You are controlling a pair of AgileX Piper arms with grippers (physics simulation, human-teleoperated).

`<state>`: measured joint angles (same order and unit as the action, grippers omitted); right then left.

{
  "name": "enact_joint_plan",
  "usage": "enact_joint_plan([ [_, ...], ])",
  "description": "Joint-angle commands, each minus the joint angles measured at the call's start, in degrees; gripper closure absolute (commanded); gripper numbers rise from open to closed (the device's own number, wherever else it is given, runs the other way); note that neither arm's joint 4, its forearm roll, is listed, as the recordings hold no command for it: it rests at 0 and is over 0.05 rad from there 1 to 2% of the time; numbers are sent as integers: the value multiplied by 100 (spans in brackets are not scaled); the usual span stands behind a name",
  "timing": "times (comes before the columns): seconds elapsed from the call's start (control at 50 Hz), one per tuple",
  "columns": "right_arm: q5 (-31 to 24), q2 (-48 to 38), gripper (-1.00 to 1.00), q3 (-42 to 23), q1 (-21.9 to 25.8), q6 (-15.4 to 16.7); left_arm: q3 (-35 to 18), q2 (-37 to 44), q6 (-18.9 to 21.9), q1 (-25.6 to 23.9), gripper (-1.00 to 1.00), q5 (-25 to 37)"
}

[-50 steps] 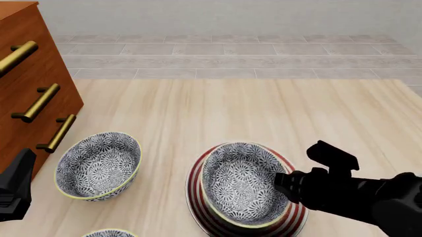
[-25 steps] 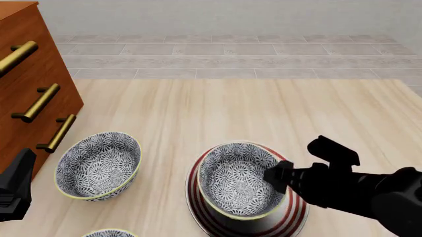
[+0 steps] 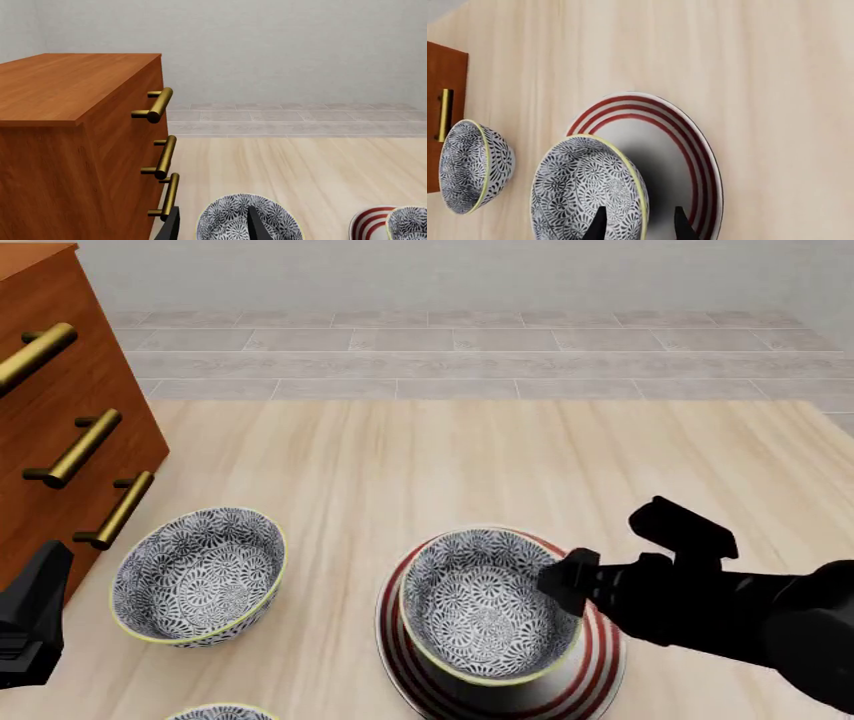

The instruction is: Pick up the bowl and put it in the front on the plate.

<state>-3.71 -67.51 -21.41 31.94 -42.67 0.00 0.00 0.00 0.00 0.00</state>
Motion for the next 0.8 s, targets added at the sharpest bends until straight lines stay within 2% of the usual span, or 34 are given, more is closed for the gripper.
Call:
enact_joint_plan([
  [0.02,-535,263,-100,-334,-162,236,0,0,0,0,-100,0],
  [0.32,-1430,722,-100,-902,-328,614,0,0,0,0,-100,0],
  [0.48,-1984,1009,-100,-1192,-560,886,0,0,0,0,-100,0],
  [0.62,-2586,1109,-100,-1728,-757,1248,0,0,0,0,-100,0],
  [0.8,-2897,1142,-100,-2172,-920,1564,0,0,0,0,-100,0],
])
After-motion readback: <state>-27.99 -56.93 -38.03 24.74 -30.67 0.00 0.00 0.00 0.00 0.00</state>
